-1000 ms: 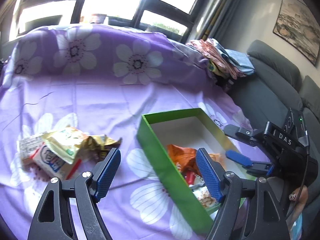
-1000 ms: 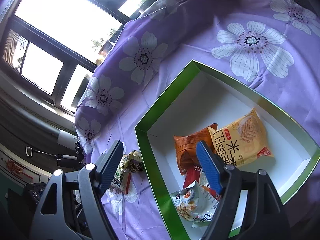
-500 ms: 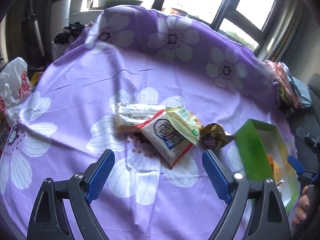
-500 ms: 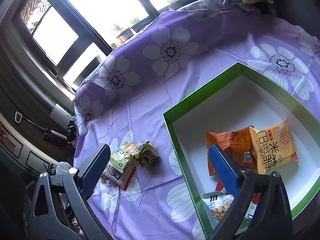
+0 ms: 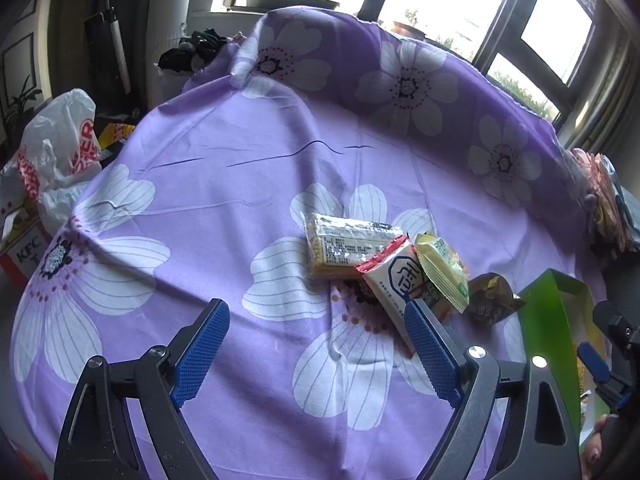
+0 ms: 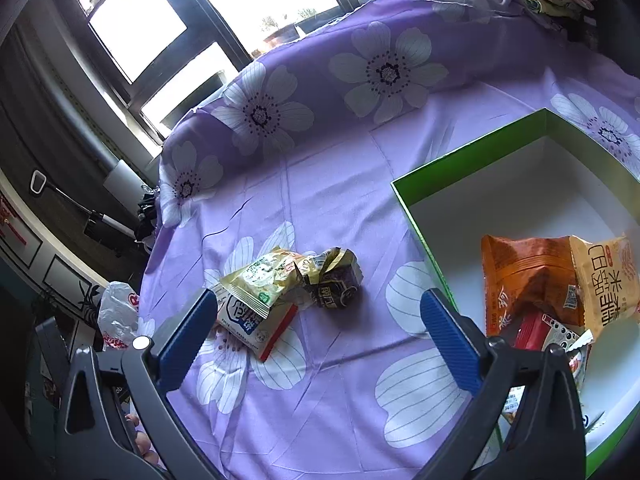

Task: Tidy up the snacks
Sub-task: 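Withdraw the right tool from the box and hover over the pile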

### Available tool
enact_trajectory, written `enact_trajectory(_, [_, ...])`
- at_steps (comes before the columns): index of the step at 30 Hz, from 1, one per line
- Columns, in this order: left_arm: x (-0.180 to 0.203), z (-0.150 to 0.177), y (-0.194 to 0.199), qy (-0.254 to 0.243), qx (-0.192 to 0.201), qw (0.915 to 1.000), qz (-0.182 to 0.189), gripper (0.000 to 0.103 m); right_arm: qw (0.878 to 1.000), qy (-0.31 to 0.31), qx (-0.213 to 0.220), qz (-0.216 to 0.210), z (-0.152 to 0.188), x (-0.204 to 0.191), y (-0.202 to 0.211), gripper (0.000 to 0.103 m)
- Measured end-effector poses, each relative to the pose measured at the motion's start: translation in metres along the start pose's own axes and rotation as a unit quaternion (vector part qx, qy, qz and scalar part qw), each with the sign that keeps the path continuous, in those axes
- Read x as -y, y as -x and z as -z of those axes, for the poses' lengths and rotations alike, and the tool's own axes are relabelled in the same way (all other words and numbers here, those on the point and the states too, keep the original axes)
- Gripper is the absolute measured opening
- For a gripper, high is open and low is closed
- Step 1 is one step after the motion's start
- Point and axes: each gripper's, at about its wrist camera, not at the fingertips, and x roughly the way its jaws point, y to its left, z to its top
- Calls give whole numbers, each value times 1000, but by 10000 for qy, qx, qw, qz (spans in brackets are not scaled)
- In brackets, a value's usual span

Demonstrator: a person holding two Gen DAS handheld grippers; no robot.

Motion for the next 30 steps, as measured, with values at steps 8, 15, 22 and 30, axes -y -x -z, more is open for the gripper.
enact_trajectory(8, [-1, 0, -2, 18, 16, 10000, -56, 89, 9987, 449, -57, 251, 9, -17, -11, 102])
enact_trajectory(15, [2, 1, -5, -52, -52, 10000, -43, 89, 9980, 550, -158, 282, 14, -24, -19, 102])
enact_trajectory(22, [4, 2, -6, -89, -72, 9999, -35, 89, 9969, 668, -240, 332, 19, -29, -25, 102])
enact_trajectory(30, [9, 5, -10, -166, -133, 9997, -69, 89, 9959, 774, -265, 394, 22, -33, -29, 102])
